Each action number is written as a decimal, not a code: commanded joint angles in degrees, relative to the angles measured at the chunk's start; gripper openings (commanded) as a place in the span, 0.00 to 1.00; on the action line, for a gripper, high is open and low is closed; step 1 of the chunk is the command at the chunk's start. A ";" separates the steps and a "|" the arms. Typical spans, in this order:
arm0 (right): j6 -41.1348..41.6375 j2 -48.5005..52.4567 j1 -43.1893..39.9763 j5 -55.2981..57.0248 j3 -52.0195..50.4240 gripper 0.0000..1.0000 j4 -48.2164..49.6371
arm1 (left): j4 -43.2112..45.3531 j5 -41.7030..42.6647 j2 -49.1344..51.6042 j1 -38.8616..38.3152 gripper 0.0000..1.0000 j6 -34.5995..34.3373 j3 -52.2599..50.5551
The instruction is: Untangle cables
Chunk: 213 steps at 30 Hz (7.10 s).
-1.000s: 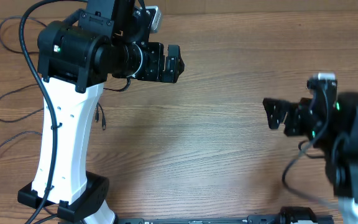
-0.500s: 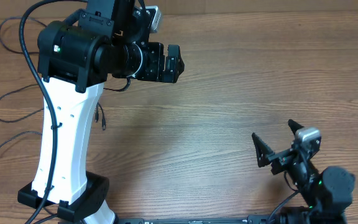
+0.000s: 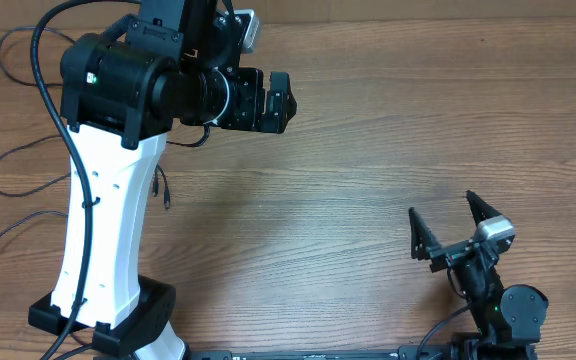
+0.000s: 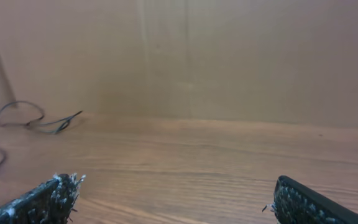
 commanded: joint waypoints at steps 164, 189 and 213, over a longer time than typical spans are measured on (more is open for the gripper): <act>-6.64 -1.73 0.39 7.89 -3.19 1.00 -1.64 | 36.59 -9.51 -45.83 4.72 1.00 9.79 -70.82; -6.64 -1.73 0.39 7.89 -3.19 1.00 -1.64 | 92.30 5.60 -67.78 4.76 0.99 12.17 -118.27; -6.64 -1.73 0.39 7.89 -3.19 1.00 -1.64 | 99.86 -1.79 -93.70 13.68 1.00 14.71 -137.28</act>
